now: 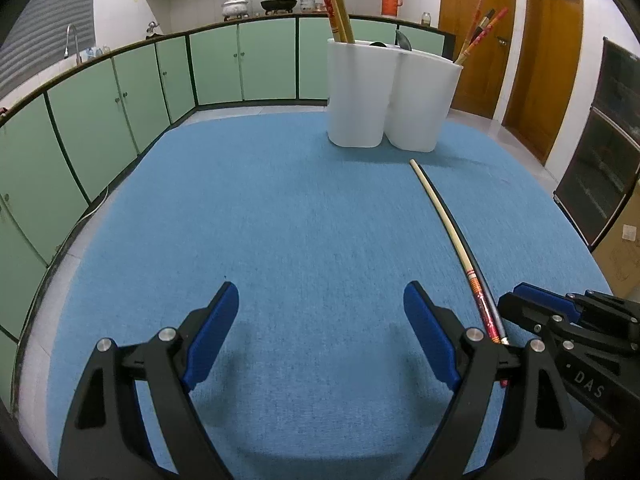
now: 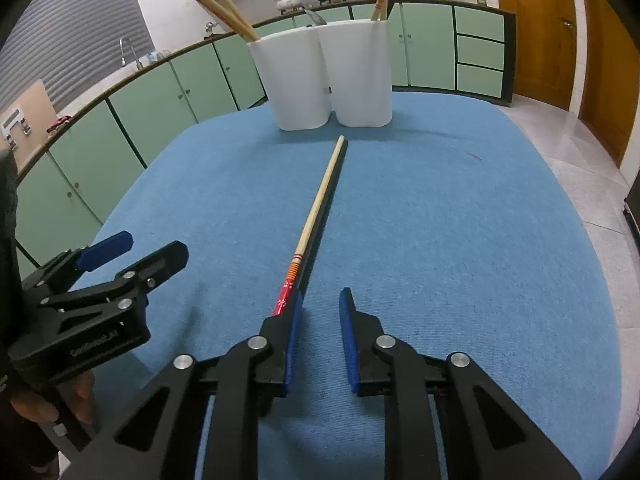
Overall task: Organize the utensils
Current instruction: 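Move both open tools back over the last two chopsticks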
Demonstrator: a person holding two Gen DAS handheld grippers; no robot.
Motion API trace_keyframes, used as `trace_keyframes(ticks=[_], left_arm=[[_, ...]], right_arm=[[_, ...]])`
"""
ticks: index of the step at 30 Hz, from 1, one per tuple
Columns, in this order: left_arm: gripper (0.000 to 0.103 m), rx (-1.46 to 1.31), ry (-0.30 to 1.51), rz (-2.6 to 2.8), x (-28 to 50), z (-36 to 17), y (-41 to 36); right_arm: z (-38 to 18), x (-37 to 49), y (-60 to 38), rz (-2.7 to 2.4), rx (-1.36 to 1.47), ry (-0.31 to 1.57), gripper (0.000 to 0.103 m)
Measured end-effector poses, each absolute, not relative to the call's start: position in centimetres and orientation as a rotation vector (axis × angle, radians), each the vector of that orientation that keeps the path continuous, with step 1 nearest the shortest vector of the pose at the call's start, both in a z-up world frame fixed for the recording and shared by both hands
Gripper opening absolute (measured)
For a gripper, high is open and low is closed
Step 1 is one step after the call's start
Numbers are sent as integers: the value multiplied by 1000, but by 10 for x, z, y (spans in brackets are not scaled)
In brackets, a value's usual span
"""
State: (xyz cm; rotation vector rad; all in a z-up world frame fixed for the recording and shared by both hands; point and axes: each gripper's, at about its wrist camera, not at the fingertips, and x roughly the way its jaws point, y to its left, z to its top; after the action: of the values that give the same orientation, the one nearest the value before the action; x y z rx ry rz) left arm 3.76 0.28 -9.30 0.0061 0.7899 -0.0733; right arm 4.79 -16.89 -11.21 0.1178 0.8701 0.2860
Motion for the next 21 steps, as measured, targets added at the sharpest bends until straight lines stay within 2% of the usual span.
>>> trace_keyframes(ticks=[21], left_arm=[[82, 0, 798, -79, 41, -94, 1]], right_arm=[[-115, 52, -164, 285, 98, 892, 18]])
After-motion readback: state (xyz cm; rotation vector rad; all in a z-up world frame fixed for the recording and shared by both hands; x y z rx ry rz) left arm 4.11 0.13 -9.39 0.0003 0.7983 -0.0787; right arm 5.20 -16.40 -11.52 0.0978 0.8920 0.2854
